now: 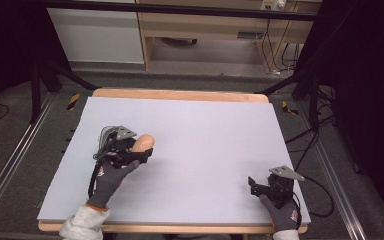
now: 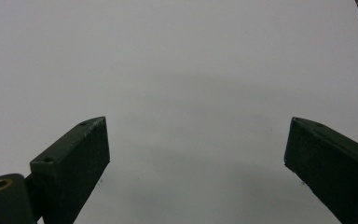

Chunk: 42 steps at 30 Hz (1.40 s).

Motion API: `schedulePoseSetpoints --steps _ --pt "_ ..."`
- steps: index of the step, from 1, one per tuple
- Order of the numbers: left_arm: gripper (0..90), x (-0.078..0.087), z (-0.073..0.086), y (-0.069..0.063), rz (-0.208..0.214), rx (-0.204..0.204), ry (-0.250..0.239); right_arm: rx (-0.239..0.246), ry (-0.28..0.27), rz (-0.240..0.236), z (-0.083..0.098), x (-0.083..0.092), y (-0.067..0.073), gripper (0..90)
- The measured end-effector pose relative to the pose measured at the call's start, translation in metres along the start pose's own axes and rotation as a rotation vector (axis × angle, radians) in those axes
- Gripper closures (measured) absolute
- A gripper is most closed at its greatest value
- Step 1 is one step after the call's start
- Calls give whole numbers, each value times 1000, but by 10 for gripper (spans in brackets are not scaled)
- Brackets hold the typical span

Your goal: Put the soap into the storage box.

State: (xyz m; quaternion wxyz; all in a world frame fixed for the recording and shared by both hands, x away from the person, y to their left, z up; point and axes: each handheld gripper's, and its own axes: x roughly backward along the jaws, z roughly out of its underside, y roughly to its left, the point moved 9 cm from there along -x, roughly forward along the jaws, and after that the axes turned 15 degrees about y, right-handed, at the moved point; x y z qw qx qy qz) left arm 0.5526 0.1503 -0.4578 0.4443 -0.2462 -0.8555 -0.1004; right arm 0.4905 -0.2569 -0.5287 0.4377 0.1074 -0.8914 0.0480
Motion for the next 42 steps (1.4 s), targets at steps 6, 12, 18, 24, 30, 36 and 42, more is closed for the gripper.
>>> schedulePoseSetpoints --steps 6,12,18,24,30,36,42 --pt "313 5 1 17 -19 33 -12 6 0 -1 0 0 0 69" --pt "312 13 -1 37 -37 76 -37 7 -2 -3 0 0 1 69" --pt "313 15 -2 53 -52 110 -47 9 -3 -9 -1 0 3 68" --pt "313 14 -3 68 -71 136 -50 20 -1 -5 -1 -1 3 68" --pt "313 6 -1 82 -106 152 -29 21 2 -8 0 -2 4 68" --pt "313 -4 3 92 -119 169 -9 22 4 -8 0 -2 4 67" --pt "313 -9 8 100 -135 186 5 19 5 -10 0 -2 5 67"
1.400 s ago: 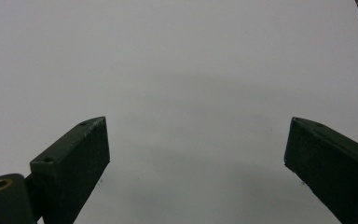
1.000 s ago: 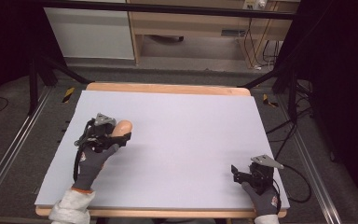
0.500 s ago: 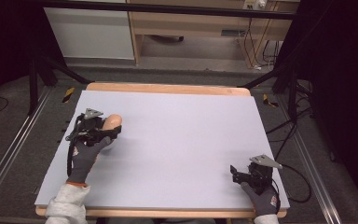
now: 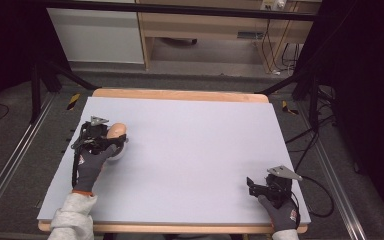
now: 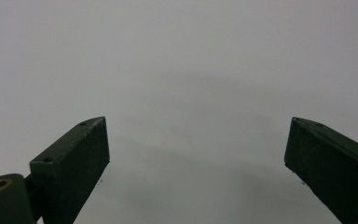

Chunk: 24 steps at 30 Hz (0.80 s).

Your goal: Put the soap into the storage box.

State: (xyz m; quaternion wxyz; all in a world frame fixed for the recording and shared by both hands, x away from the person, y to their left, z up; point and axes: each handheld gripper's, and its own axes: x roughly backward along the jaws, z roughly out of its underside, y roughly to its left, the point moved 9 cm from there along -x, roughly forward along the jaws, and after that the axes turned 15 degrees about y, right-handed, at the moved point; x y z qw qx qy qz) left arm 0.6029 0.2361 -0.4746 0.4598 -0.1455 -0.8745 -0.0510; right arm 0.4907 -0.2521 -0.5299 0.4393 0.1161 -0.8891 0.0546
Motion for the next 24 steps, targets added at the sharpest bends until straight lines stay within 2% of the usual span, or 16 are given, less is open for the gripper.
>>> schedulePoseSetpoints --steps 6,24 --pt "313 -5 4 4 -17 7 15 0 -2 -1 0 0 1 67" --pt "313 -11 11 9 -31 25 43 4 -2 3 0 0 0 65"
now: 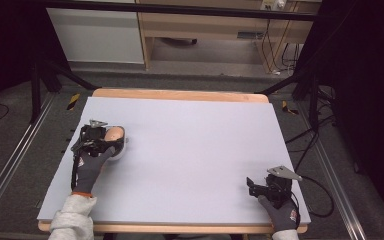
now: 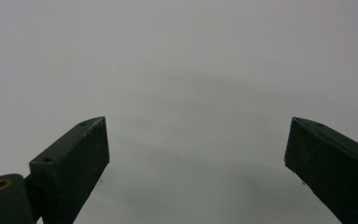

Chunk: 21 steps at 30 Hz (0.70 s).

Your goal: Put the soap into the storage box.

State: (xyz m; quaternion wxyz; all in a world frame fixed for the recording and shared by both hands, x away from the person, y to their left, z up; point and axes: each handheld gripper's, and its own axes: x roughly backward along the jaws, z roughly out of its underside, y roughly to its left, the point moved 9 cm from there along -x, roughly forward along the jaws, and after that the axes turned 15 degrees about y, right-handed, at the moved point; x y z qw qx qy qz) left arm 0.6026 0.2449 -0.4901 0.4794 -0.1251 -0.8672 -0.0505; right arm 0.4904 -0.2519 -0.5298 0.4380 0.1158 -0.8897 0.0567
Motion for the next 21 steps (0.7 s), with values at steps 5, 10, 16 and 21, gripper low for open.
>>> schedulePoseSetpoints --steps 5,10,16,21 --pt "312 0 1 -1 -11 -1 -4 -1 -1 6 0 0 0 63" --pt "308 0 2 -3 -7 -5 -2 -3 0 6 0 0 0 63" --pt "286 3 1 -5 -24 -15 -13 -1 -2 7 0 0 -1 63" --pt "296 7 2 -6 0 -14 -30 -3 -3 6 0 0 -1 63"
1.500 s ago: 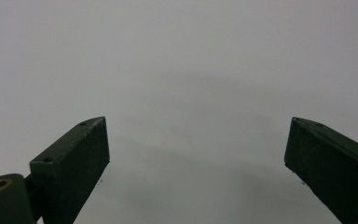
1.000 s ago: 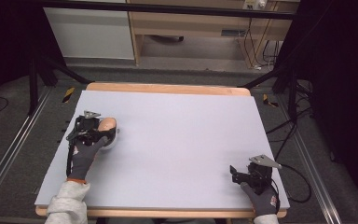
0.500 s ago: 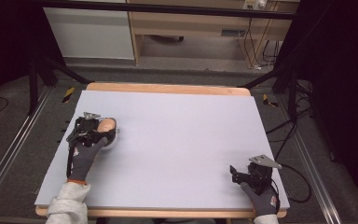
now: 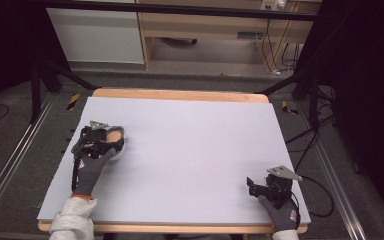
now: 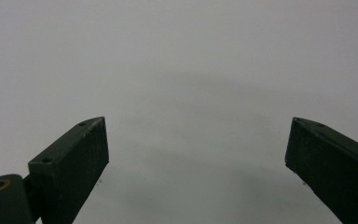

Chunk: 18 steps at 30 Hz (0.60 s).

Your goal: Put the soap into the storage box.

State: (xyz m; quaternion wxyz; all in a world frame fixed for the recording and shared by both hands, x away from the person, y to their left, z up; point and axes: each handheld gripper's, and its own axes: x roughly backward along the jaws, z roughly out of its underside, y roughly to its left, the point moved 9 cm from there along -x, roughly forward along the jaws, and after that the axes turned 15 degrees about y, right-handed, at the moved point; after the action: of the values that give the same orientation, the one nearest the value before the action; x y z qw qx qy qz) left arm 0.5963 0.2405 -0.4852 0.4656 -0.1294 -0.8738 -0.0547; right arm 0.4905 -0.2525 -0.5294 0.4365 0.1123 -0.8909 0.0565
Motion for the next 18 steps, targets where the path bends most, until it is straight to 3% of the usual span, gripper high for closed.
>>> schedulePoseSetpoints --steps 10,18 --pt "315 24 -4 -13 52 -17 -79 -2 -3 6 0 1 -1 64" --pt "327 35 11 -29 93 -48 -110 -20 -6 15 0 2 -4 64"
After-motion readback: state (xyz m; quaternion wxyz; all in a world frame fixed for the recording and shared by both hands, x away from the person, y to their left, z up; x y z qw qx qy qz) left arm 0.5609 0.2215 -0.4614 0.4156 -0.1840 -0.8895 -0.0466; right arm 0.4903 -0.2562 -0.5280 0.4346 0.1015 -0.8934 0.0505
